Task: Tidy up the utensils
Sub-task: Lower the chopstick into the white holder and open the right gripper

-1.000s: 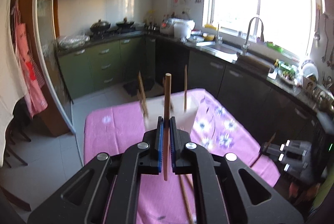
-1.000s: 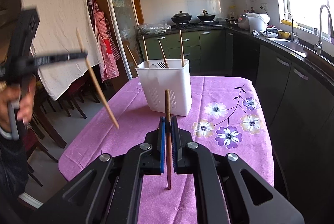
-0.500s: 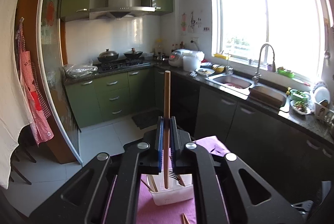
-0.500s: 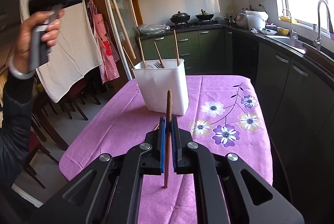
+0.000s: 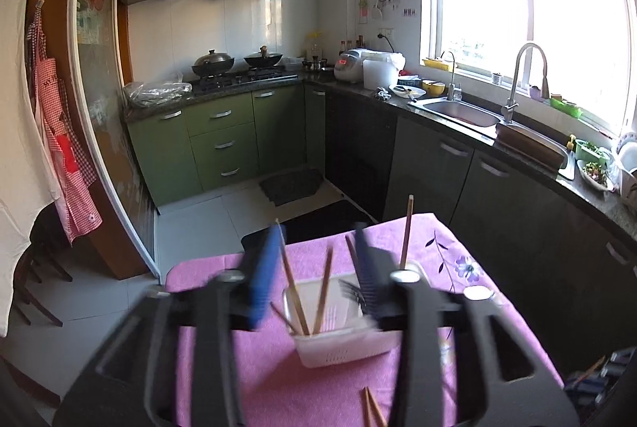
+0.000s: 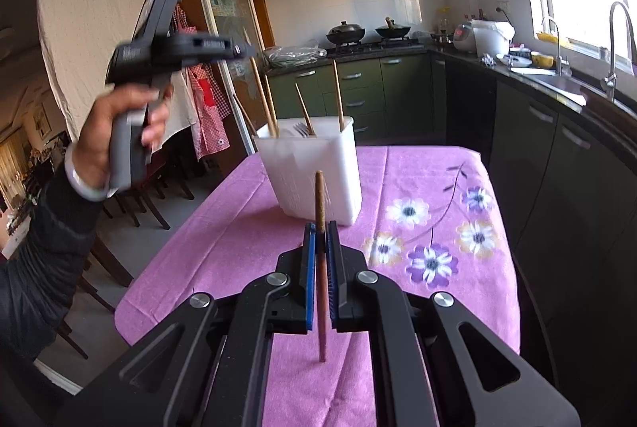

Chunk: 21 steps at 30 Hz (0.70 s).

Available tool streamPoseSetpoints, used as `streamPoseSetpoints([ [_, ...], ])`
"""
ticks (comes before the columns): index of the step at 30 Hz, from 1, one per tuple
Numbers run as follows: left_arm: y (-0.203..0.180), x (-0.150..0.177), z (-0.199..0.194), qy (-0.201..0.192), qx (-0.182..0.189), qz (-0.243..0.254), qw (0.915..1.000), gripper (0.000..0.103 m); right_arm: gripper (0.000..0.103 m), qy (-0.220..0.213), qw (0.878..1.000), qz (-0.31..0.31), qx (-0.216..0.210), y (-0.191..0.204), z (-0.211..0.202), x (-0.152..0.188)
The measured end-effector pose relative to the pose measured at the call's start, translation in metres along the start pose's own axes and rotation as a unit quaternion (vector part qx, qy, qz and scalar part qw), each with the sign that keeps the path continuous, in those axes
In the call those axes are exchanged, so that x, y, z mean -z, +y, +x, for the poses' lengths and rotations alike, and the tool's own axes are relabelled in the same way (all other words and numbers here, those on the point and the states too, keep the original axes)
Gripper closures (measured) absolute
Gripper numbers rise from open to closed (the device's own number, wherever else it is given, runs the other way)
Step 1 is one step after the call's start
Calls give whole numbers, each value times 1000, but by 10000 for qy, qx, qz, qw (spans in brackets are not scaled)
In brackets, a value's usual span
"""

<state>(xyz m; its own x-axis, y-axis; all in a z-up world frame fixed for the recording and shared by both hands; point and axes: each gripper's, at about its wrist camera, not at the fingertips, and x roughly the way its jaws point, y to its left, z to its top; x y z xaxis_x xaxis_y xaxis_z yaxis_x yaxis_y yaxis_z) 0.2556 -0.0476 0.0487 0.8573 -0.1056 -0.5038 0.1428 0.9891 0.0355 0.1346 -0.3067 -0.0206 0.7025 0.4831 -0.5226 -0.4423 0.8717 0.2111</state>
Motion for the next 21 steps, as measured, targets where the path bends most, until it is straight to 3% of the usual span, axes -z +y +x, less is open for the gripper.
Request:
streamPoseSetpoints([
  [1,0,5,-8,-46,-16,16,10000,58,97,-25,10000,-13,-13,0,0,-4],
  [3,1,16,-24,-150,-25,41,9999,40,97,-90,9999,-23,-99,0,2,-17],
  [5,2,26,-44,-329,-22,28,9995,29,97,-150,9998,-19,-117,-2,6,-33],
  [9,2,55,-90,-682,-249,195,9972,15,97,-459,9988,-54,-130,0,13,-79],
  [17,12,93,-123,-552,-265,227,9979,12,97,-1423,9898,-28,-19,15,26,-181],
  [21,19,106,-124,-369,-255,221,9987,12,97,-1443,9893,-53,225,17,55,-207],
])
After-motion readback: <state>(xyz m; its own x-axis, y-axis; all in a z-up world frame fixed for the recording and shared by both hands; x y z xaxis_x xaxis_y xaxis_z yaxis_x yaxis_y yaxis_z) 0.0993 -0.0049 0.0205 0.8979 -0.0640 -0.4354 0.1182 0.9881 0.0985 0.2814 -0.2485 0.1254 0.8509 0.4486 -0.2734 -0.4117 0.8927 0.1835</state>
